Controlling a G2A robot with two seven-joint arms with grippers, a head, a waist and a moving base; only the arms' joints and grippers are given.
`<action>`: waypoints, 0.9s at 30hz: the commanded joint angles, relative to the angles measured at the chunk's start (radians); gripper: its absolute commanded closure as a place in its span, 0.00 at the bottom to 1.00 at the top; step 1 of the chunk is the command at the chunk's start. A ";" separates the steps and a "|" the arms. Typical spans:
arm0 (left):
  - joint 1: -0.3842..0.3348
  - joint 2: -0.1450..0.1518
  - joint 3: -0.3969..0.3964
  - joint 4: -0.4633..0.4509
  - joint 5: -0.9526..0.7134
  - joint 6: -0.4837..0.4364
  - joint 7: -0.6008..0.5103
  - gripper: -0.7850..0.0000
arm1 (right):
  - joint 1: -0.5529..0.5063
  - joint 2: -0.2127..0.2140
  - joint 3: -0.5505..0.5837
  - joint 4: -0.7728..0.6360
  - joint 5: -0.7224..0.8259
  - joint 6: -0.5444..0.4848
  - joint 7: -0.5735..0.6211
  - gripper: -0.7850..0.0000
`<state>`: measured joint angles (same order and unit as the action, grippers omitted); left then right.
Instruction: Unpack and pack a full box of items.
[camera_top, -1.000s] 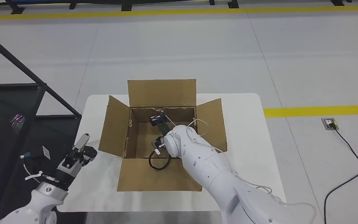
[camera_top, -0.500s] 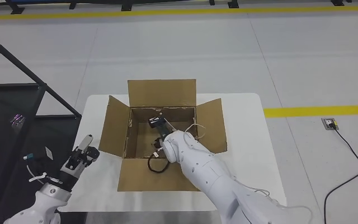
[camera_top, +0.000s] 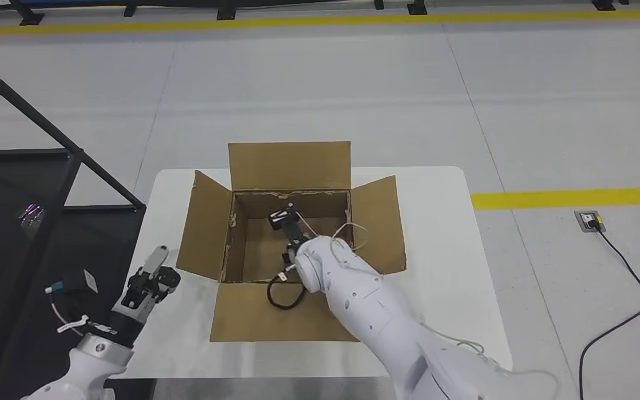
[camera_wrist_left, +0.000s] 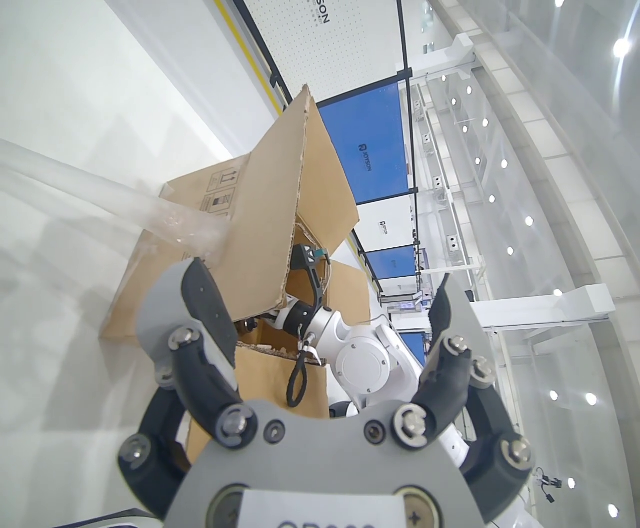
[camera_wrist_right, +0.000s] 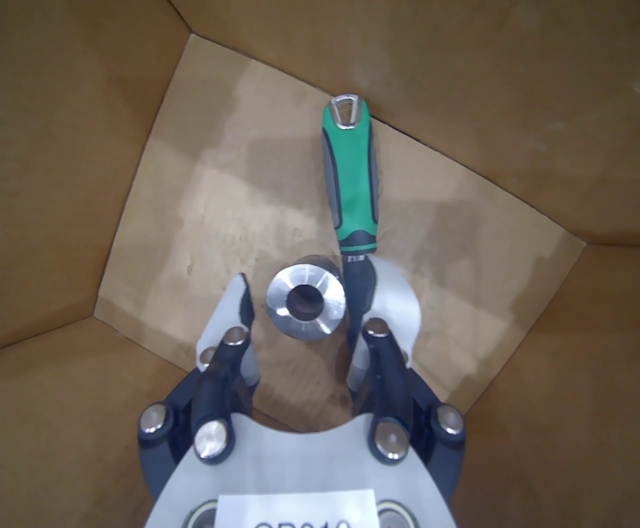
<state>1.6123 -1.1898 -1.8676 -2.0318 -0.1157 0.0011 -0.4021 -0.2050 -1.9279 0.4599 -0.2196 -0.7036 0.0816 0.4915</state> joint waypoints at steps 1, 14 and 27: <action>0.005 0.000 -0.003 0.000 0.000 -0.004 0.006 0.00 | 0.008 -0.001 0.004 0.008 -0.001 -0.010 0.013 0.67; 0.019 0.003 -0.041 0.016 -0.010 -0.024 0.007 0.00 | 0.023 -0.009 0.026 0.036 -0.008 -0.052 0.058 0.95; 0.004 0.006 -0.051 0.030 -0.022 -0.023 0.011 0.00 | 0.027 -0.013 0.026 -0.017 -0.068 -0.110 -0.013 1.00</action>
<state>1.6188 -1.1846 -1.9176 -2.0036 -0.1361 -0.0232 -0.3911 -0.1786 -1.9416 0.4888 -0.2275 -0.7603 -0.0225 0.4844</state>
